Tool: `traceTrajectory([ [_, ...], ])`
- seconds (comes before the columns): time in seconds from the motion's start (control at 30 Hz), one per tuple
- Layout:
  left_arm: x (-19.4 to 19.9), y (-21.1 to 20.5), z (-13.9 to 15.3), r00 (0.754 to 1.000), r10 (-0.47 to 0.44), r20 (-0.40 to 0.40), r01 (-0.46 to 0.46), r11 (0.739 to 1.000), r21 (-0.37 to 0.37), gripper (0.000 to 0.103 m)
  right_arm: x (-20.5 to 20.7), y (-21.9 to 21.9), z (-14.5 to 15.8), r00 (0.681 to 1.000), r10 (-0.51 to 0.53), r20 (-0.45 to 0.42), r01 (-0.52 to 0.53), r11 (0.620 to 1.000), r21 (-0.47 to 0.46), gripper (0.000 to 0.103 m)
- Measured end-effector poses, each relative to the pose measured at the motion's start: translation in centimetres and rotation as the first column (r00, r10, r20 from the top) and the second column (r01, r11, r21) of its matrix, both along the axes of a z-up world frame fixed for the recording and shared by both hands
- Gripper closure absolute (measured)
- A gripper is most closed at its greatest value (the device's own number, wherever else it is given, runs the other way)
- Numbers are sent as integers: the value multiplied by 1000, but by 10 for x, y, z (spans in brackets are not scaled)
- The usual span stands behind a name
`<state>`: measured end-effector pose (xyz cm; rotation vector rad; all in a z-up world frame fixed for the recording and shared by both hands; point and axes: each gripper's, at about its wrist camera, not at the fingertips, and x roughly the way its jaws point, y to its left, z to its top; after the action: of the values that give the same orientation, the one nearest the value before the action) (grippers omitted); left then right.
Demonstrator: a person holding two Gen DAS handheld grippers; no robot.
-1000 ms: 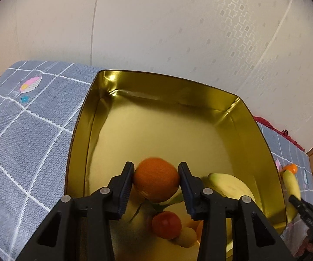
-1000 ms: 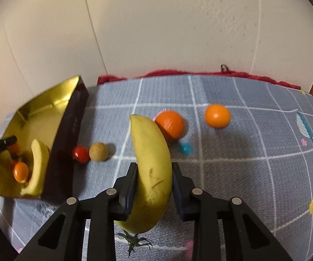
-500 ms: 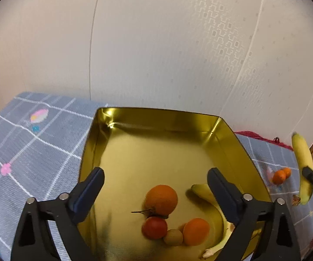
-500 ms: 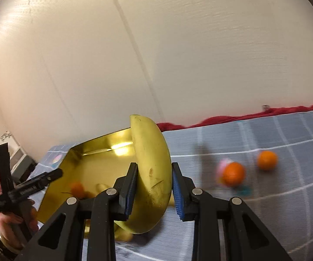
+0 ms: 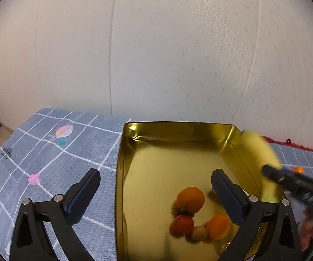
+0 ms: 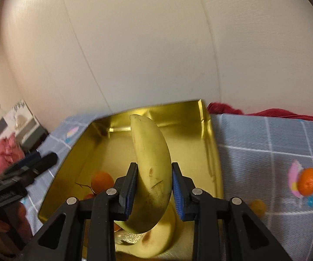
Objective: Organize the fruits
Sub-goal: 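Lower the banana into the tray and open the right gripper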
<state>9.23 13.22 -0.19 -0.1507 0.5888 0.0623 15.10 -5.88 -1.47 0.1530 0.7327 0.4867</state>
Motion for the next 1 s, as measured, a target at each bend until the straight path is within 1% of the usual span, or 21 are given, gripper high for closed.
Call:
traceTrajectory([
  [0.13,-2,10,-2,1000,17,-6,-18,999,-33,0,9,21,-19,999,29,-30,-31,998,-62,73],
  [0.23,-3,12,-3,1000,21,-12,-21,999,-44,0,13,26,-26,998,30,-51,-32,999,-43,73],
  [0.33,-4,13,-3,1000,23,-13,-24,999,-45,0,13,27,-28,998,32,-52,-34,998,-48,73],
  [0.43,-6,13,-3,1000,26,-12,-26,999,-45,0,14,29,-28,998,28,-51,-31,997,-76,72],
  [0.57,-4,14,-4,999,30,-18,-31,998,-52,0,11,27,-20,1000,14,-18,-16,997,-71,70],
  [0.73,-3,11,-6,999,25,-24,-26,997,-68,0,2,11,-5,1000,-11,21,12,1000,-24,67],
  [0.87,-1,3,-6,999,-20,-26,17,994,-112,0,-4,-13,6,997,-62,37,62,998,3,66],
  [1.0,0,-15,-5,997,-78,-14,76,991,-111,0,-6,-47,11,991,-134,19,134,991,10,65],
])
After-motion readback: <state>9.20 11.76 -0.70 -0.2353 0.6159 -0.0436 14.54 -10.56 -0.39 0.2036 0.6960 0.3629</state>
